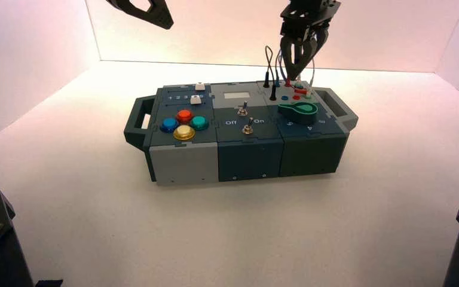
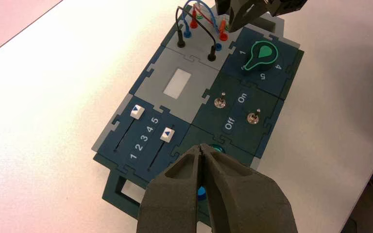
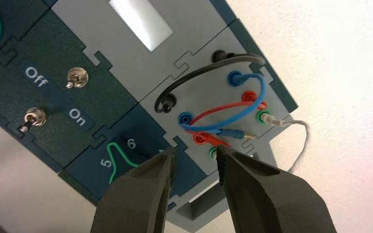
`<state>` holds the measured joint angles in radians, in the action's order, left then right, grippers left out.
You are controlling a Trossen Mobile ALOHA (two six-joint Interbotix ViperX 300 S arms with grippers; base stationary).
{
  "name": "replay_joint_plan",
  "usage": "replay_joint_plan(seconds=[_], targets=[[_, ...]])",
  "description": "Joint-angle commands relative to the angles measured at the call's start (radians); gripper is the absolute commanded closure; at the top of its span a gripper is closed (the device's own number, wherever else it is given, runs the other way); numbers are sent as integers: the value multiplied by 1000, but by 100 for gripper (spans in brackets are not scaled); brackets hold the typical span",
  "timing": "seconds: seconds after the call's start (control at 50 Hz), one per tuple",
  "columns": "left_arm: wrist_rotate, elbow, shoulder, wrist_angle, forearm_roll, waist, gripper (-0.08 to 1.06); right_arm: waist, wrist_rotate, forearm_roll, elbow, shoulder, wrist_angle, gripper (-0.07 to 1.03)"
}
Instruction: Insert the red wire.
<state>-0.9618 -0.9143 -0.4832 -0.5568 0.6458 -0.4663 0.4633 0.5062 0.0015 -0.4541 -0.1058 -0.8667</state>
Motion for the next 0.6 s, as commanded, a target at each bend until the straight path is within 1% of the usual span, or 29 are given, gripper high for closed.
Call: replay_joint_plan(seconds=[0.02,0.14,0.22,0.28,0.3,0.36,0.48,0.6], targets=[[-5,11,-5,6,2,-5,101,-3,3,-8,18,11,6,50],[-5,11,-8,6,2,-6,101,-3,3,-23,11,2,6,50],[-3,11,-9,6,2,-6,101,-3,3,-23,8,-8,6,50],[-3,11,-11,6,2,-6,101,-3,3,-28,6,-12,5,52],[-3,11,-9,6,2,-6,101,-3,3,-34,5,-15,6,55],[-3,9,-9,6,2,-6,101,-3,3,-44,5,-20,6,58],[-3,9,-11,6,2,-6,101,-3,-2,-54,6,-28,18,58],[-3,9,-11,6,2,-5,101,-3,-2,-54,9,-34,20,58]])
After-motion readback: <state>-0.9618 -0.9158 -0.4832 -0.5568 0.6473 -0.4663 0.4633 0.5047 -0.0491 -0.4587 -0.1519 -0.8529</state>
